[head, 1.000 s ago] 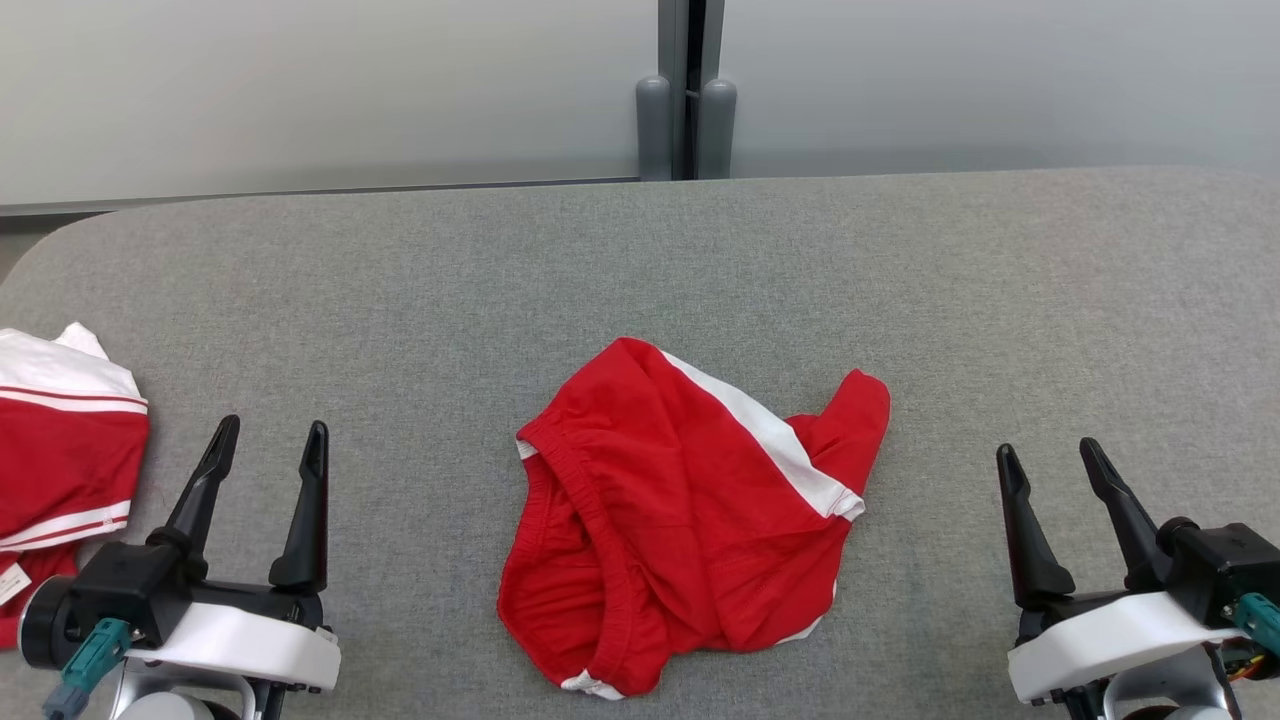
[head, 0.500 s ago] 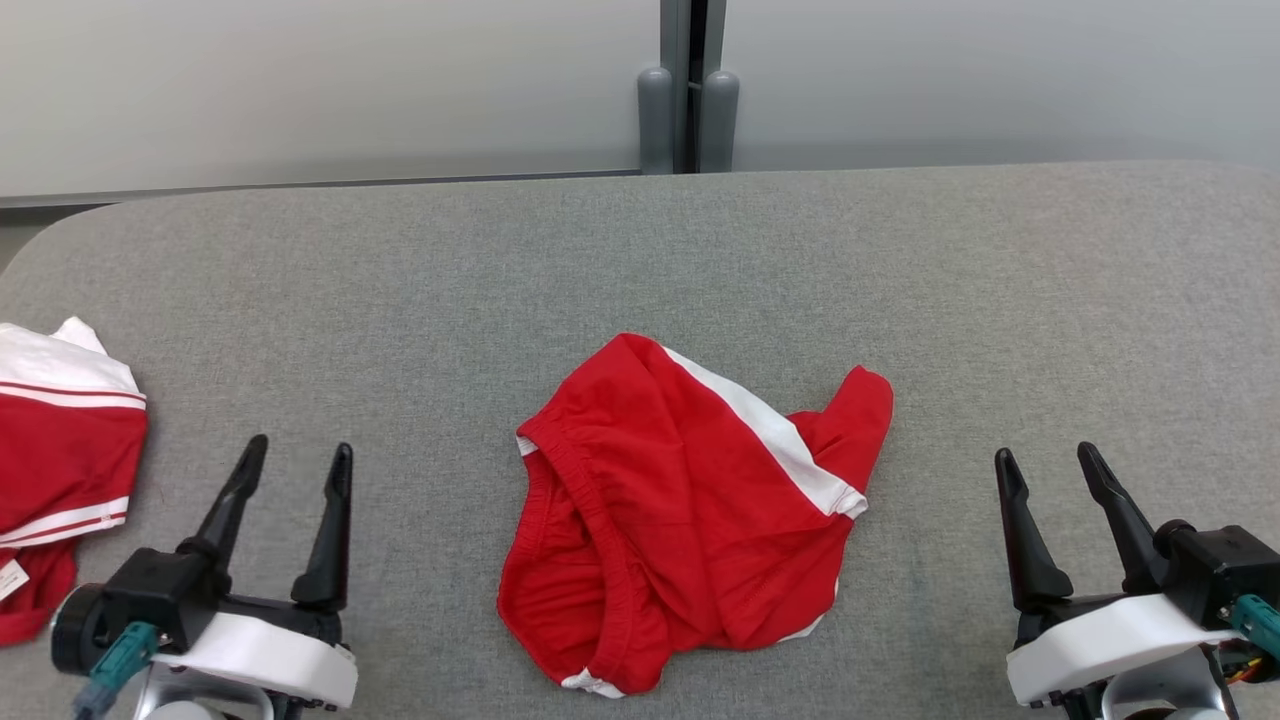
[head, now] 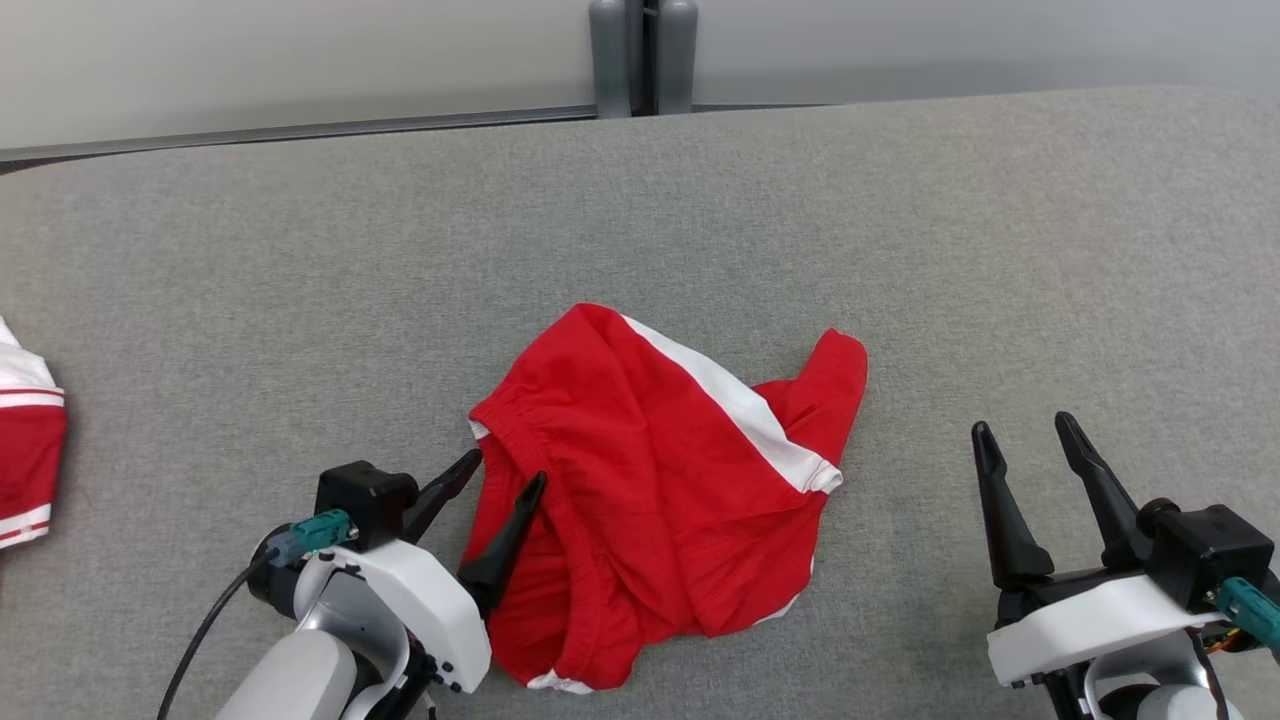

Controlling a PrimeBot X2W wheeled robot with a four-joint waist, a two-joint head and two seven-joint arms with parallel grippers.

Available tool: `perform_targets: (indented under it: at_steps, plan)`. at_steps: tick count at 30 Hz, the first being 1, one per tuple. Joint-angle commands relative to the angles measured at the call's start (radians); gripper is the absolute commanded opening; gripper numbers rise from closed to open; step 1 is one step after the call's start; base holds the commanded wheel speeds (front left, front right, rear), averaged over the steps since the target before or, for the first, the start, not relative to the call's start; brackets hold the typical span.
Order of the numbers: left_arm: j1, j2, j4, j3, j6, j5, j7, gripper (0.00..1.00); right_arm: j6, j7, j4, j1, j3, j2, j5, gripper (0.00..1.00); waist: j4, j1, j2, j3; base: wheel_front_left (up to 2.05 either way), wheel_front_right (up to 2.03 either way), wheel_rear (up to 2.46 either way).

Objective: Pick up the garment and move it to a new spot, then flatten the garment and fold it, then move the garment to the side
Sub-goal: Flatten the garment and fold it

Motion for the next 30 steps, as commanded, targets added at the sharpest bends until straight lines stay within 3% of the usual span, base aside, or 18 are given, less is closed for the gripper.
perform_targets:
  at_steps: [1,8,9,10,11,20,30]
  plan:
    - [-0.029,0.010,0.022,-0.003,-0.006,-0.015,0.021,1.00,0.000,-0.012,0.002,-0.007,0.000,-0.003,0.008,1.00,-0.023,0.0000,0.0000,0.024,0.00,0.00,0.00]
    - [-0.079,0.022,0.045,-0.026,-0.017,-0.081,0.051,1.00,0.000,-0.037,0.013,-0.016,0.000,-0.003,0.015,1.00,-0.045,0.0000,0.0000,0.055,0.00,0.00,0.00]
    - [-0.087,0.026,0.040,-0.029,-0.018,-0.090,0.042,0.45,0.000,-0.038,0.015,-0.018,0.000,-0.003,0.015,1.00,-0.046,0.0000,0.0000,0.057,0.00,0.00,0.00]
    - [-0.087,0.026,0.040,-0.029,-0.018,-0.090,0.042,0.45,0.000,-0.038,0.015,-0.018,0.000,-0.003,0.015,1.00,-0.046,0.0000,0.0000,0.057,0.00,0.00,0.00]
    - [-0.097,0.033,0.033,-0.034,-0.017,-0.089,0.030,0.00,0.000,-0.041,0.017,-0.020,0.000,-0.003,0.014,1.00,-0.047,0.0000,0.0000,0.059,0.00,0.00,0.00]
    - [-0.109,0.093,-0.073,-0.060,-0.017,-0.038,-0.071,0.00,0.000,-0.045,0.036,-0.017,-0.016,-0.003,0.020,1.00,-0.016,0.0000,0.0000,0.045,0.00,0.00,0.00]
    - [0.074,0.258,-0.353,-0.223,-0.017,-0.069,0.050,0.00,0.000,-0.034,0.052,-0.007,-0.026,-0.003,0.025,1.00,0.036,0.0000,0.0000,0.009,0.00,0.00,0.00]
